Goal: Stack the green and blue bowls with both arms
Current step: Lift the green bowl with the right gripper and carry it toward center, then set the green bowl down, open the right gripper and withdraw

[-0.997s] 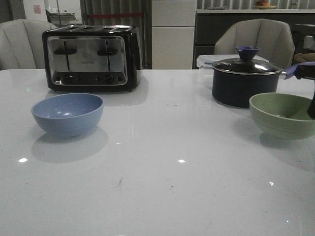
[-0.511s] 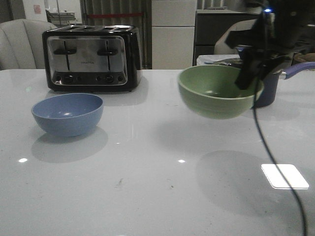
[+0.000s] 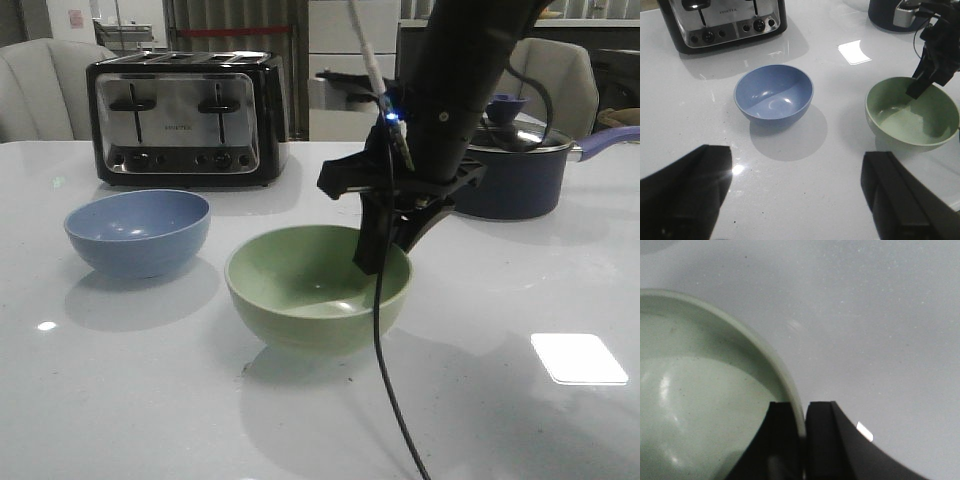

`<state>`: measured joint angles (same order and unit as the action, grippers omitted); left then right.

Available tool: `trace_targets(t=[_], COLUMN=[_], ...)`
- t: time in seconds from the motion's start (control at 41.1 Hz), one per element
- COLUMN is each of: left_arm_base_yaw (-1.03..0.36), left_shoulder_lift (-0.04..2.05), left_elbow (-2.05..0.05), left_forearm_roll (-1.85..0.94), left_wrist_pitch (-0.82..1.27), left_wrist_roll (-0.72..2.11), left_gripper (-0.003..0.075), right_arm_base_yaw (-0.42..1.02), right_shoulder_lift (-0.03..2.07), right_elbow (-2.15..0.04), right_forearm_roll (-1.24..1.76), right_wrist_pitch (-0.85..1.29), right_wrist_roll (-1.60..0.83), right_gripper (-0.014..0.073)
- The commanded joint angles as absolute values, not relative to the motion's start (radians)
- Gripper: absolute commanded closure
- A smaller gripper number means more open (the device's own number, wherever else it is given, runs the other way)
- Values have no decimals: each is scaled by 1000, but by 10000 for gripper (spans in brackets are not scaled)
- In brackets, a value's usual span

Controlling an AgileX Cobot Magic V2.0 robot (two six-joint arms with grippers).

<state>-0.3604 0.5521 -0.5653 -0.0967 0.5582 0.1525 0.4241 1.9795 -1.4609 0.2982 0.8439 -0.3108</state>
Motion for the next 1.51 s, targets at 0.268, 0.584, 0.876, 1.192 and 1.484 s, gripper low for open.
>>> trace_targets(t=[0.268, 0.584, 0.876, 1.192, 1.484], left_arm_base_yaw=[-368, -368, -368, -368, -368], left_shoulder_lift=[560, 560, 560, 560, 560], left_elbow=[-596, -596, -596, -596, -595], left_forearm_roll=[-107, -107, -107, -107, -107], left_wrist_pitch=[480, 480, 480, 480, 480], left_wrist_roll=[151, 151, 151, 151, 151], left_gripper=[140, 140, 140, 140, 140], right_arm_base_yaw=[422, 422, 427, 427, 427], right_shoulder_lift=[1940, 1912, 1646, 1266, 946], right_elbow=[-1488, -1508, -1445, -1187, -914], right_forearm_roll=[261, 223, 282, 282, 282], right_wrist_pitch=[778, 805, 794, 755, 747], right_wrist_roll=[-324, -324, -324, -327, -327], right_gripper=[351, 168, 168, 168, 168])
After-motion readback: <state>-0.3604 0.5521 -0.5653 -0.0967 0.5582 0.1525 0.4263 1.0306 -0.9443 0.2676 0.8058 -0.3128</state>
